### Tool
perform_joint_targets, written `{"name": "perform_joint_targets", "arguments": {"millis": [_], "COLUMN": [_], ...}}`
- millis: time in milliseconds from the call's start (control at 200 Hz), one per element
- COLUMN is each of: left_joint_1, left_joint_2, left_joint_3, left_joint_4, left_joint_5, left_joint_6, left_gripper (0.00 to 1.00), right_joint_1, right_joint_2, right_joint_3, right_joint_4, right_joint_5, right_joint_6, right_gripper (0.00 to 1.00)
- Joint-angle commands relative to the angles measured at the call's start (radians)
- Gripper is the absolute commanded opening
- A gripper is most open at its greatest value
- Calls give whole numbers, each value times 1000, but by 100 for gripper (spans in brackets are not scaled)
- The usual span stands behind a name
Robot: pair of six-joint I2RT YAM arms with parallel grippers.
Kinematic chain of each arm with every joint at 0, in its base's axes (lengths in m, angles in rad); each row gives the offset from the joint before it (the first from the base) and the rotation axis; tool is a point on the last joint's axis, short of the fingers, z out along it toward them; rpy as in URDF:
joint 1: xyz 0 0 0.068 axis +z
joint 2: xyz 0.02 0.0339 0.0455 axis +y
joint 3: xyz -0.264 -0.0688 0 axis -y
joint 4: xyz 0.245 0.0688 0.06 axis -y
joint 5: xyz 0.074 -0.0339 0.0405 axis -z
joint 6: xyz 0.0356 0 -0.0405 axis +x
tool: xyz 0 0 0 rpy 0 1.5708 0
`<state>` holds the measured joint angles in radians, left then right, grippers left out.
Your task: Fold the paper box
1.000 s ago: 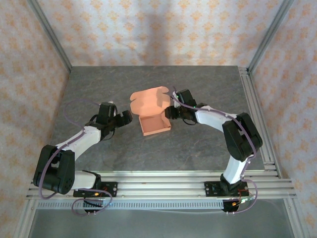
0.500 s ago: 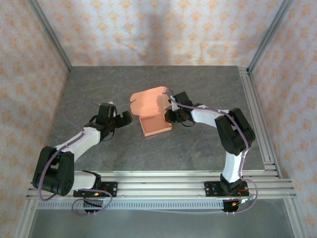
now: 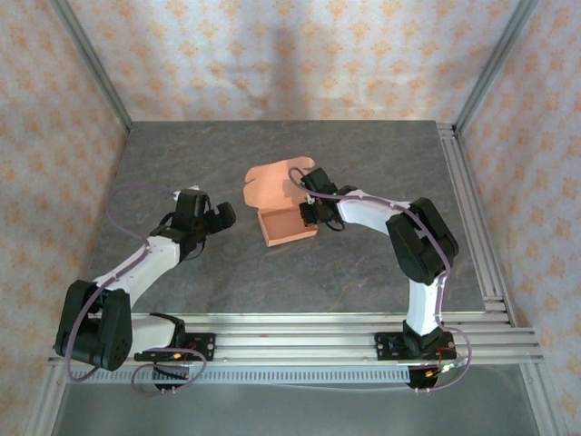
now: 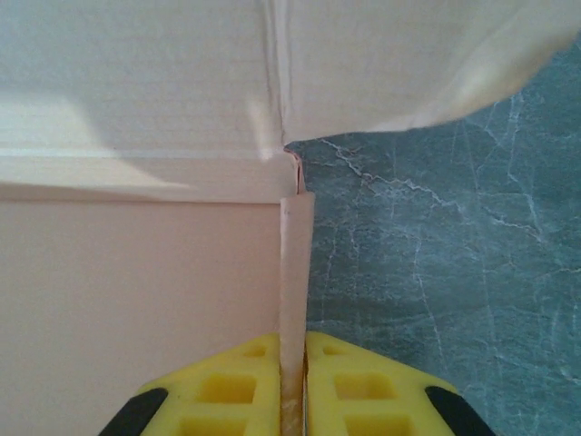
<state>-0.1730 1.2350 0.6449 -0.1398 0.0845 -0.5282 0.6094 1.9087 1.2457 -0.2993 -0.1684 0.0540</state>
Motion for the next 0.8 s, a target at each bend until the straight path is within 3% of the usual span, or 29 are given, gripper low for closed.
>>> {"name": "perform_joint_targets", "arguments": {"millis": [0,280,475,526,566,606,796], "left_joint_1": [36,103,102,88,74,55,-34], "left_joint_2": [-42,22,219,266,290,299,279], "left_joint_3": [-35,-74,-41,-32,-18,-3,70], "left_joint_4": [-45,114,490,575,608,618,586], "left_joint_5": [-42,199,562,623,643,646,671], "left_joint_6": [-57,-152,-213,-234,-242,-248,-206], "left_gripper": [100,100,92,83,66,57,46], "right_joint_1": [-9,-62,-67,-66,-65,-62,-48], "right_joint_2": [-80,-216,-255,-257,-254,-254,-239], "right_joint_3": [-19,-144,-247,-267,-274,-272,-259], "right_joint_4": [29,346,655,720,745,750,747], "right_joint_5": [-24,-296,-400,-418,-427,-430,-427], "right_joint_6": [-5,136,207,222,229,226,200], "right_gripper": [13,11,12,11,11,11,11]}}
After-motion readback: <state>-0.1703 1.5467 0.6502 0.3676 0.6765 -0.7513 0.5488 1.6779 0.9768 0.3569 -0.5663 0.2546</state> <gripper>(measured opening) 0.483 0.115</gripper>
